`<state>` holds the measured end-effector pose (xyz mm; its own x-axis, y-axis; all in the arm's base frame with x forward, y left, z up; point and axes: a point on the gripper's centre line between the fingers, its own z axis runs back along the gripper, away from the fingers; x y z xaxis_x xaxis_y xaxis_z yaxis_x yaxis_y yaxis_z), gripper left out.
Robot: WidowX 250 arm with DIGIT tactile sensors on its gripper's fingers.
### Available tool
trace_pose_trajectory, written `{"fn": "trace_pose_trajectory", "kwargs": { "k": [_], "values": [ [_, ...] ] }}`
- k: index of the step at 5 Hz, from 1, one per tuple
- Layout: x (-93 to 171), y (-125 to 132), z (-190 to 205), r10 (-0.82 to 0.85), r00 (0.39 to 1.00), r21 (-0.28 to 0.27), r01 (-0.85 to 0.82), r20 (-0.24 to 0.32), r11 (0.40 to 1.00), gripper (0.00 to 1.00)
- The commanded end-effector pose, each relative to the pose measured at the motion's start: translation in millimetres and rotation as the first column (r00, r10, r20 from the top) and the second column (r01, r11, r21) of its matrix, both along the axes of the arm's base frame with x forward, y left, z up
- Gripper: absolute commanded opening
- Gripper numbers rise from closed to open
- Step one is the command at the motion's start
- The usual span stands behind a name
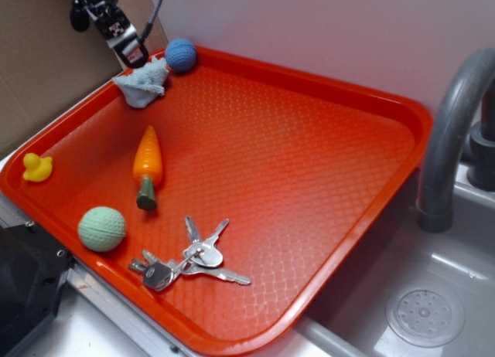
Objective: Grab the blue ball.
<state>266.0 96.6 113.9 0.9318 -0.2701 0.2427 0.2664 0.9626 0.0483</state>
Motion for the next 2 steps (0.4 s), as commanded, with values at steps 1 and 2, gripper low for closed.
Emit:
{"fn": "trace_pose_trajectory", "kwargs": {
  "k": [1, 2],
  "values": [
    [8.3, 3.4, 15.7, 0.001, 0.999, 0.021, -0.002, 0.043, 1.0, 1.0],
    [8.3, 3.4, 15.7, 0.001, 0.999, 0.021, -0.002, 0.043, 1.0, 1.0]
  ]
}}
